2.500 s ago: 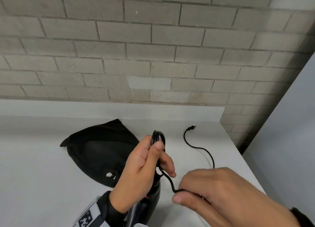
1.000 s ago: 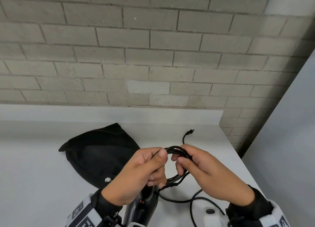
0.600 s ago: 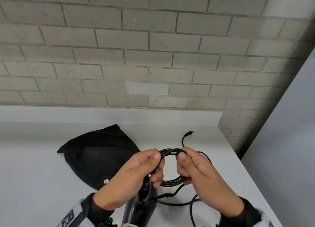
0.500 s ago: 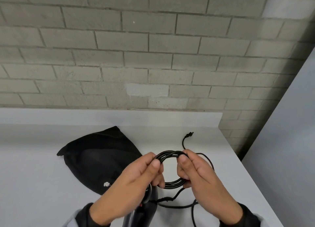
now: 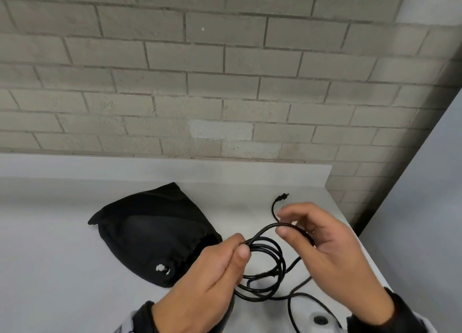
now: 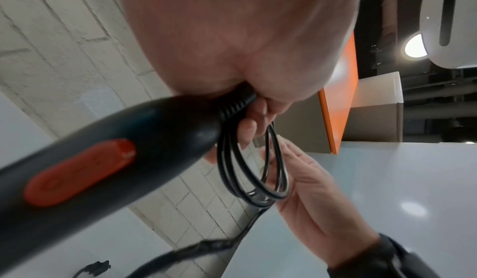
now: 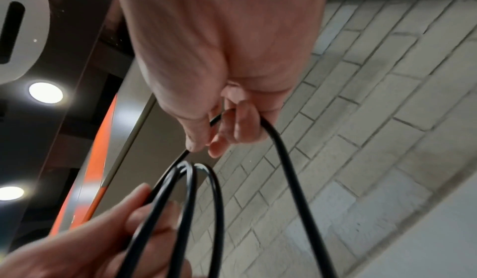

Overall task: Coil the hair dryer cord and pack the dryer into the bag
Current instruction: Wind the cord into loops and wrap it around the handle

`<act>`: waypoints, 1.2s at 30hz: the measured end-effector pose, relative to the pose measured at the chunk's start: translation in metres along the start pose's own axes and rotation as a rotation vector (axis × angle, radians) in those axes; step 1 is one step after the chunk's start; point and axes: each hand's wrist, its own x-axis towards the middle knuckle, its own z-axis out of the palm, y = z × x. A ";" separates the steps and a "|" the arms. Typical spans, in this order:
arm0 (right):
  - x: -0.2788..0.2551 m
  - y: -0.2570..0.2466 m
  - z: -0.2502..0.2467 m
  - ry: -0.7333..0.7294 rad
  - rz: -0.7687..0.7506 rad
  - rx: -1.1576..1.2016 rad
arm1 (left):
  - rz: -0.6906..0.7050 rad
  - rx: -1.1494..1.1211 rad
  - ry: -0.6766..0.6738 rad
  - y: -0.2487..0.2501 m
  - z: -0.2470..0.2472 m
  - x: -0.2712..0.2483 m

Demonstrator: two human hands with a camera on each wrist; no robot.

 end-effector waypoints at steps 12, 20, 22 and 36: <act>0.006 0.013 0.011 -0.340 0.106 0.186 | 0.086 0.029 0.092 -0.008 0.007 -0.003; 0.001 0.021 0.015 -0.412 0.222 0.352 | 0.072 0.120 0.190 -0.014 0.010 -0.001; 0.000 0.021 0.015 -0.435 0.258 0.444 | 0.068 0.093 0.201 -0.014 0.008 0.002; -0.008 0.013 0.028 -0.370 0.350 0.662 | 0.012 0.009 0.182 -0.004 0.007 0.003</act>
